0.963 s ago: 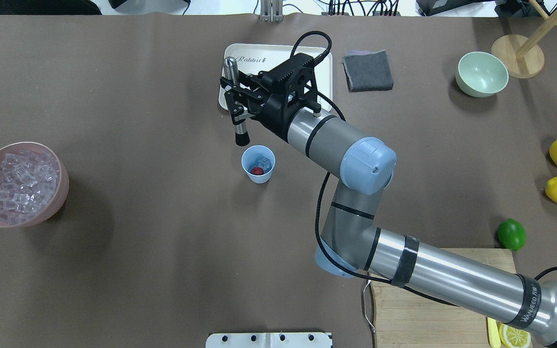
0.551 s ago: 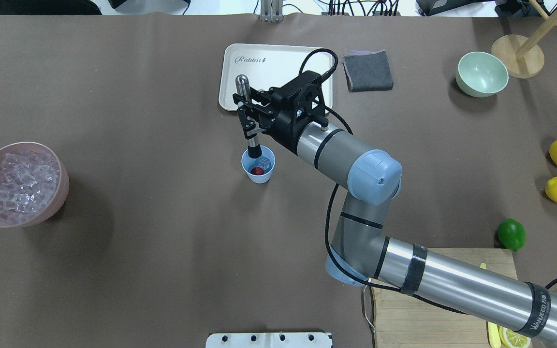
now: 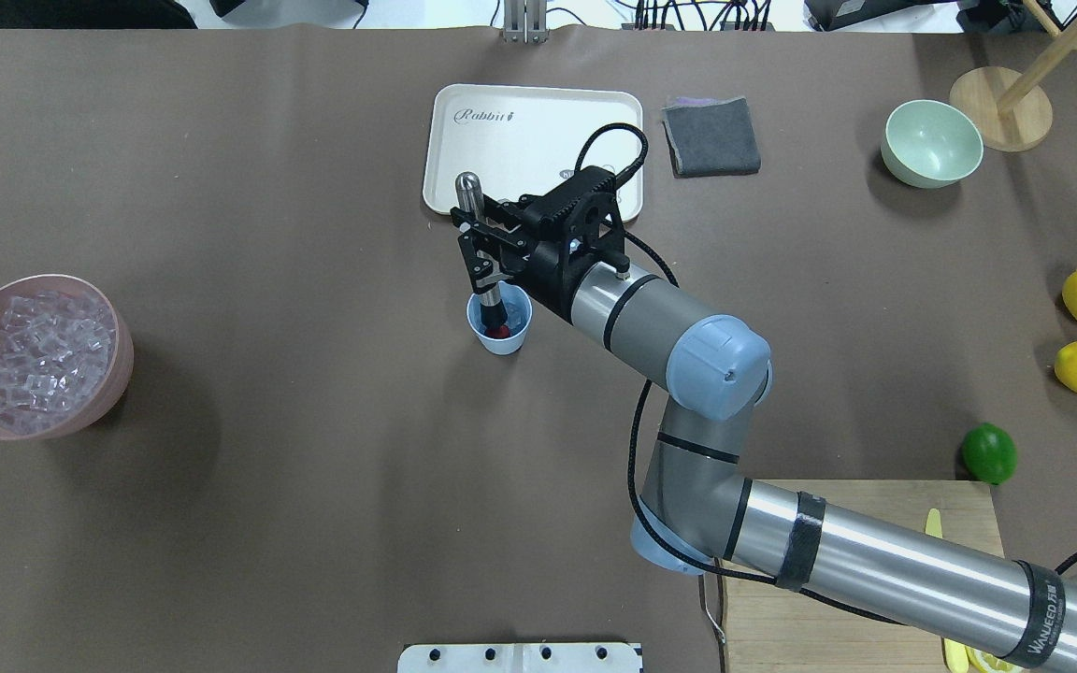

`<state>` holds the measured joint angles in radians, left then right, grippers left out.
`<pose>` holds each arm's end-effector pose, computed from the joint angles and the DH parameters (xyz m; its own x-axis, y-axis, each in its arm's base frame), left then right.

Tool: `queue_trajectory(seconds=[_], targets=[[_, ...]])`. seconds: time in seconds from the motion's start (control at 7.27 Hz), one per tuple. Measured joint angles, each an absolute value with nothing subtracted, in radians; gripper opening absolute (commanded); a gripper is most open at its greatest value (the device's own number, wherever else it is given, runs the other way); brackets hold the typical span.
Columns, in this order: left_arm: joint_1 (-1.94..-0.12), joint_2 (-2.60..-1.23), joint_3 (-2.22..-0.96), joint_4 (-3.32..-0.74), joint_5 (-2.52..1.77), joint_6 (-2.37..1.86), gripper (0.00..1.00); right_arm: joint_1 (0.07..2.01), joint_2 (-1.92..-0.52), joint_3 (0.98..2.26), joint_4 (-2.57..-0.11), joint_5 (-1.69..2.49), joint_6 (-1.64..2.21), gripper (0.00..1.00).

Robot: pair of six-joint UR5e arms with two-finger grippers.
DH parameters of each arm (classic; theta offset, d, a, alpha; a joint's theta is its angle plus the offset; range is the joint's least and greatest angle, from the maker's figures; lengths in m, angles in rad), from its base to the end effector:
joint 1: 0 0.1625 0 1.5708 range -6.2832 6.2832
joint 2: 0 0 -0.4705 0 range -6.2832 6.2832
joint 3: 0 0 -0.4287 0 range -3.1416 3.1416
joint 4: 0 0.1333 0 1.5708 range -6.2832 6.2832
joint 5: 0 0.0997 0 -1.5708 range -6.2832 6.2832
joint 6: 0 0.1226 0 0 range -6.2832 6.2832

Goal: Mash ice and strawberries in cup
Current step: 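Raise and press the muddler down into the cup repeatedly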

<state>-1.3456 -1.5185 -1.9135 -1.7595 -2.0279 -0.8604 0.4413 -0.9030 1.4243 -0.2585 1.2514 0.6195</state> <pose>0.0401 -0.5298 0.5613 0.6910 -0.3958 -0.6049 0.4994 0.8663 0.0037 -0.6044 -0.4755 0.1919 0.4170 -0.6579 0.6271 -0.5859 0.3329 0.7389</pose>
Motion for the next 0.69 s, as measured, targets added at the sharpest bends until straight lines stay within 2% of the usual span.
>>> queue_trajectory(seconds=[0.69], targets=[[-1.345,-1.521,-1.913,-1.759,-2.028,-0.865,0.98,0.484,-0.912,1.486,-0.259,1.256,0.621,0.00]])
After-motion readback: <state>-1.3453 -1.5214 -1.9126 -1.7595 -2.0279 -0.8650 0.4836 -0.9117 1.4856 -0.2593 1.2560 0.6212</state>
